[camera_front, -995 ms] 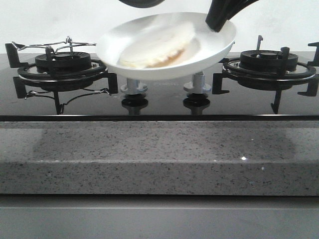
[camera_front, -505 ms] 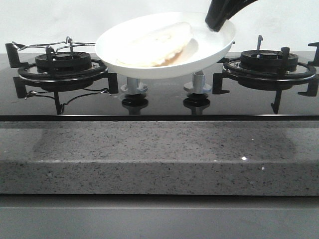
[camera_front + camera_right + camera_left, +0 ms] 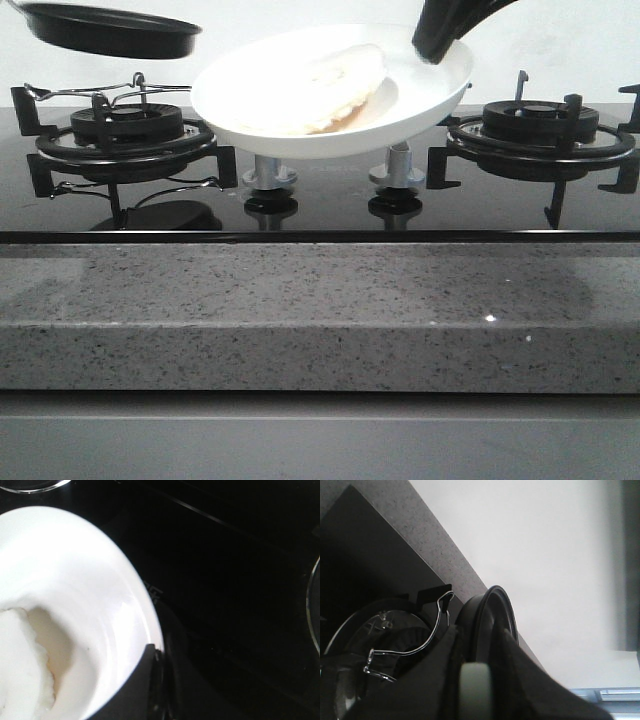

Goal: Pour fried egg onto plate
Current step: 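Return the empty pan onto its burner with the left gripper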

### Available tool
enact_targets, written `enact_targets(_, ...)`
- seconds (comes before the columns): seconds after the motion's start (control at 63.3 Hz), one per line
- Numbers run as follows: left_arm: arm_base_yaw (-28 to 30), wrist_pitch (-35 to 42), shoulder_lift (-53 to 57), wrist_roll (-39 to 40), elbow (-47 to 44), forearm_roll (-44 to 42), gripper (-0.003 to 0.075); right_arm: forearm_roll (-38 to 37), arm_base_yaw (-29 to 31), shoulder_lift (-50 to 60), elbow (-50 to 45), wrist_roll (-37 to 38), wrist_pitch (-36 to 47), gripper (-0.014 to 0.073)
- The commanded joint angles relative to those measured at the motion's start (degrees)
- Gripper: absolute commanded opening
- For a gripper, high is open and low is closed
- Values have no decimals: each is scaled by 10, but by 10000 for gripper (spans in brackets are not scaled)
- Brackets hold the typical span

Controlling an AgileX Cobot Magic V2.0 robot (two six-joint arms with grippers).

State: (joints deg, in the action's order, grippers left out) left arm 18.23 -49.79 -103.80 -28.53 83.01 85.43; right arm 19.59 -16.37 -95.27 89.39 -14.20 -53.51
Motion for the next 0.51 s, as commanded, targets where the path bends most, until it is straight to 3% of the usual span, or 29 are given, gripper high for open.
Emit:
enact_targets(0.0, 0, -31, 5, -10, 17, 84, -19, 20, 1, 27, 17, -2, 29, -58)
enact_targets(0.237, 1, -16, -7, -10, 17, 51, -19, 20, 1, 27, 17, -2, 29, -58)
enact_targets(0.49, 1, 16, -7, 19, 17, -47, -19, 20, 1, 27, 17, -2, 29, -58)
